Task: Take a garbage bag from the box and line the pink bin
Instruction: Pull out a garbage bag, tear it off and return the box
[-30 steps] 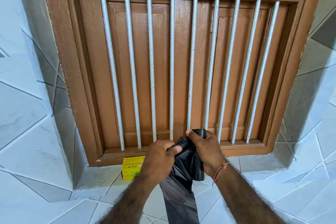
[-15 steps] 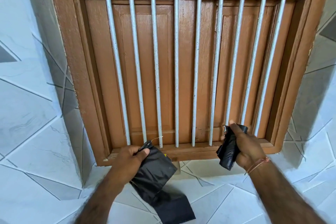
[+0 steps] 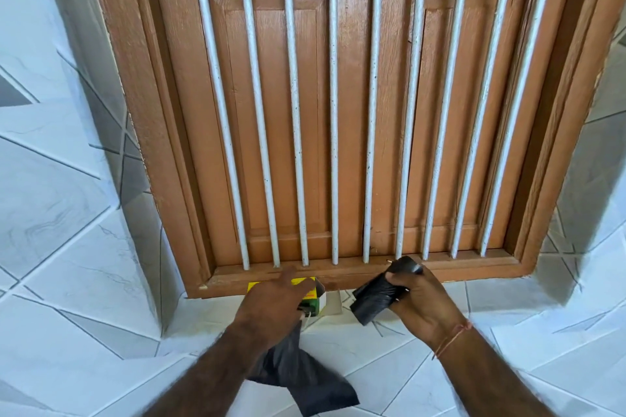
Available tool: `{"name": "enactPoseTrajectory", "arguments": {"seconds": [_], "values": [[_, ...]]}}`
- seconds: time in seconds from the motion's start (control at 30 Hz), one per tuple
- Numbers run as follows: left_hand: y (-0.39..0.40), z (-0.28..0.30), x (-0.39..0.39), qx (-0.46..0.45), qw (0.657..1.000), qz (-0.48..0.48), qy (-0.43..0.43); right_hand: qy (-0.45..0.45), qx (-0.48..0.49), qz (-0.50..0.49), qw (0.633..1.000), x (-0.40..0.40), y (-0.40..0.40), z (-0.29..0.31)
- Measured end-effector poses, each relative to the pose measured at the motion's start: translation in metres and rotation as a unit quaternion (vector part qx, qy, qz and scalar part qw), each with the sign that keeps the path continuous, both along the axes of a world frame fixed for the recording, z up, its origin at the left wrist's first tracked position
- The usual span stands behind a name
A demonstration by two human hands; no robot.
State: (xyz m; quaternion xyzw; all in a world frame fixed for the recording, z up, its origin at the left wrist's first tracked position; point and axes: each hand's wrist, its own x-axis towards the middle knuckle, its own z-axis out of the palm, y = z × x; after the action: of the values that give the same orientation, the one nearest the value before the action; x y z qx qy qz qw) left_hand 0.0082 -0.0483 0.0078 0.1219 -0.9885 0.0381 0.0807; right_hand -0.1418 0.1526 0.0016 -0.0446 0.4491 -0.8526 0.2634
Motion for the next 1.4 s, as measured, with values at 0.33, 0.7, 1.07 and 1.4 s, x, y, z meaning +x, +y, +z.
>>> {"name": "enactPoseTrajectory", "arguments": {"seconds": [0.33, 0.7, 1.07, 1.4], "values": [[-0.003, 0.02, -0.03, -0.051, 0.989, -0.066, -0.12, 0.066, -0.018, -0.004, 0.998, 0.008, 0.003, 0.005], [0.023, 0.018, -0.003, 0.157, 0.976, -0.064, 0.137, 0.188, -0.011, -0.148, 0.971, 0.037, -0.025, 0.04], [0.031, 0.032, 0.003, 0.168, 0.96, -0.102, 0.199, 0.432, 0.208, -0.058, 0.876, 0.052, -0.021, 0.036], [0.031, 0.031, 0.004, 0.249, 0.942, -0.08, 0.209, 0.328, 0.201, -0.036, 0.922, 0.049, -0.02, 0.029]]}}
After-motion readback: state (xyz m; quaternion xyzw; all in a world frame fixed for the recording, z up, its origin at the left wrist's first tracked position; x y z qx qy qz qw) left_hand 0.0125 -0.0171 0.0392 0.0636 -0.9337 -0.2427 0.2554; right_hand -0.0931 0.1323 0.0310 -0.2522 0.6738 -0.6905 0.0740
